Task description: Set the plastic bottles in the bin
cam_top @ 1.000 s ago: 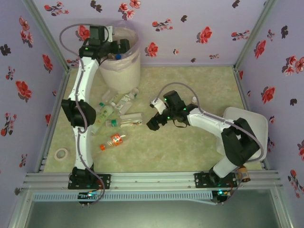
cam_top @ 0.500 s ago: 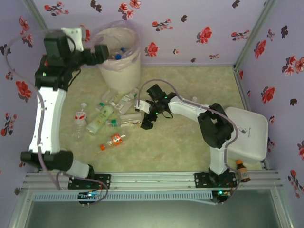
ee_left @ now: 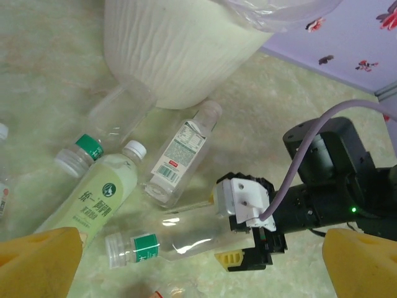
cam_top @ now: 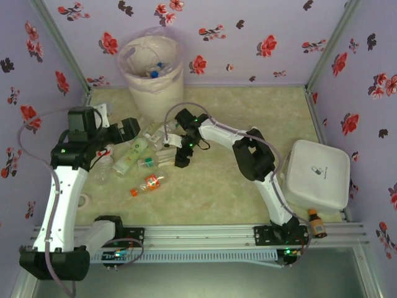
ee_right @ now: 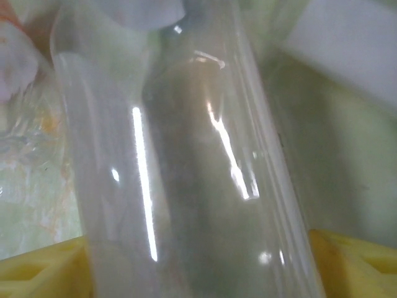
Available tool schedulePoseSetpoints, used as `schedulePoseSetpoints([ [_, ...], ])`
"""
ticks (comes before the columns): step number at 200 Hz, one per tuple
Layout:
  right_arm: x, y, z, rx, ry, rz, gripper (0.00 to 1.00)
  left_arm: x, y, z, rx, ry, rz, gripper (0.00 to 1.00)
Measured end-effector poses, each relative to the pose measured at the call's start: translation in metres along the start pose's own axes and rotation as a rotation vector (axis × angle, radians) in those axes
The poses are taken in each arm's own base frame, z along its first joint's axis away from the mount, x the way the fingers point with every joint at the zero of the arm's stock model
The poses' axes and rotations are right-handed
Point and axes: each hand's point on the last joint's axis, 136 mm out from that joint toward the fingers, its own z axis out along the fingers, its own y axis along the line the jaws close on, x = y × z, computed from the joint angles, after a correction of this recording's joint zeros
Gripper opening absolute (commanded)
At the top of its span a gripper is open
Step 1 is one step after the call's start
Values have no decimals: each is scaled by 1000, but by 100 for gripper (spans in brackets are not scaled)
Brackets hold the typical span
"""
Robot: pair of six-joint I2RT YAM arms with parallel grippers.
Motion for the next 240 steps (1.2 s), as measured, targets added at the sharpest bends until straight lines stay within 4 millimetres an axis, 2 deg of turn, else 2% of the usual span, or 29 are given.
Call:
schedulePoseSetpoints([
  [15, 2, 4, 1, -15, 7, -3, 72, -2, 0, -3, 3, -17, -11, 97],
  [55, 4, 10, 2, -36, 15, -1, 62, -7, 0, 7, 8, -23, -30, 96],
  [95, 6, 13, 0, -42, 16, 3, 56, -7, -3, 20, 65, -23, -80, 97],
  [120, 11, 18, -7, -38, 15, 12, 55, -15, -12, 23, 128, -51, -123, 98],
  [148, 16, 27, -29, 3, -23, 48, 49, -24, -23, 28, 217, -91, -172, 98],
  [174, 20, 33, -61, 90, -113, 116, 42, -27, -32, 39, 288, -97, -221, 98],
  [195, 23, 37, -85, 172, -189, 173, 40, -28, -49, 46, 357, -117, -235, 98],
  [208, 26, 41, -99, 222, -231, 209, 27, -26, -62, 49, 400, -126, -242, 98],
  [222, 28, 43, -110, 283, -272, 248, 9, -24, -77, 51, 440, -135, -247, 98],
  [235, 31, 40, -120, 355, -307, 293, 7, -22, -93, 54, 473, -141, -244, 98],
  [240, 32, 38, -124, 386, -322, 314, 3, -22, -98, 55, 482, -145, -243, 97],
])
